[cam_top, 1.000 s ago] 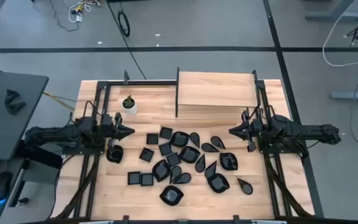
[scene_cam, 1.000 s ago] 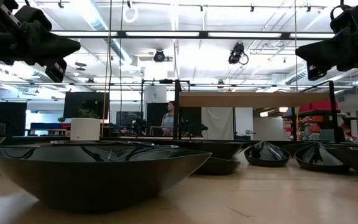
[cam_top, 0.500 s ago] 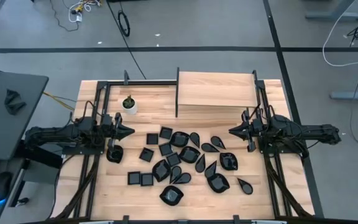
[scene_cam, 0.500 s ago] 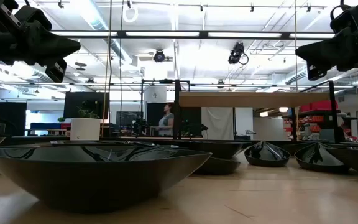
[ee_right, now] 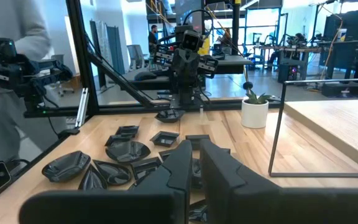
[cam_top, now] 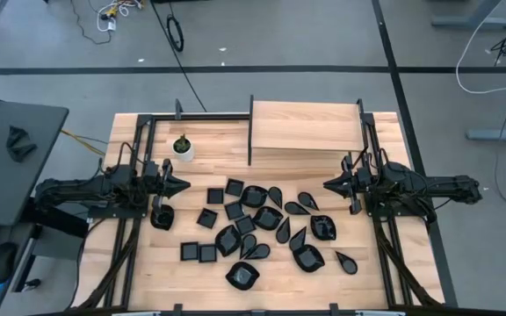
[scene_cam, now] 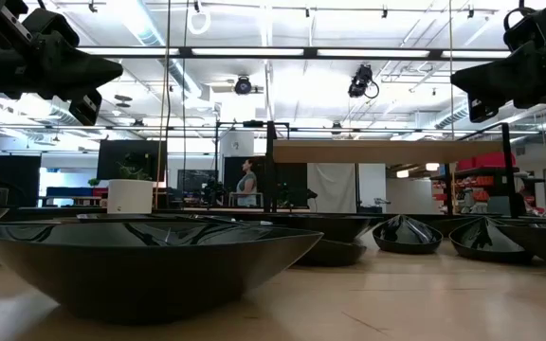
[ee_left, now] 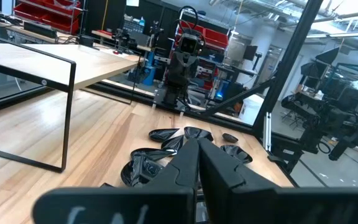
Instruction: Pick & Place Mini shaped plates
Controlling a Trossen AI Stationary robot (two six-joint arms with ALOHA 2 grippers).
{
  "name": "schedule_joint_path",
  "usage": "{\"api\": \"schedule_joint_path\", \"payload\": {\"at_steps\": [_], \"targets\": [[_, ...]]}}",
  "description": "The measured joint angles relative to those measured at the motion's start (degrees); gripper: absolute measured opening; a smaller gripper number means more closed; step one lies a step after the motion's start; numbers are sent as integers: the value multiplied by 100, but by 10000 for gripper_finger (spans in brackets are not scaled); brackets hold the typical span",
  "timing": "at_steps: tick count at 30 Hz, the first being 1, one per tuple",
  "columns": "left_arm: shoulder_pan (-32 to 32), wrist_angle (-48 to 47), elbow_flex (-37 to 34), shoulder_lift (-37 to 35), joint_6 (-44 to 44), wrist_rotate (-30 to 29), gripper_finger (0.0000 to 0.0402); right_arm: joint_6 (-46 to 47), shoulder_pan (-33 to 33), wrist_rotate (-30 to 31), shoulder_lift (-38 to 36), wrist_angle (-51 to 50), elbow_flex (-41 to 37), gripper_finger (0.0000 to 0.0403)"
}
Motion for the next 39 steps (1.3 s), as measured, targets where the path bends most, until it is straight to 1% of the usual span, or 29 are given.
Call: {"api": "schedule_joint_path", "payload": {"at_steps": [14,16,19,21,23,26,29,30,33,36,39], "targets": [[1,16,1,1,-43,0,16,0,0,-2,0,-1,-1,39],[1,69,0,1,-509,7,16,0,-1,-2,-1,1,1,39],[1,114,0,0,-1678,6,16,0,-2,0,-1,1,1,39],[1,161,-1,0,-2516,115,16,0,-2,0,0,1,0,39],[1,259,-1,8,-3081,221,16,0,0,-2,-2,-1,2,39],[1,369,46,152,-3201,288,16,0,-1,-1,0,-1,2,39],[1,325,290,503,-2668,378,16,0,-1,-1,0,-1,0,39],[1,154,426,678,-2473,405,16,2,-2,0,0,-1,2,39],[-1,-912,997,1366,-2243,324,16,0,-2,0,0,-1,1,39],[5,-2167,1629,2224,-2197,-112,16,0,-2,-1,0,0,1,39],[46,-3097,2104,3131,-2300,-445,18,0,-1,0,0,-1,1,39]]}}
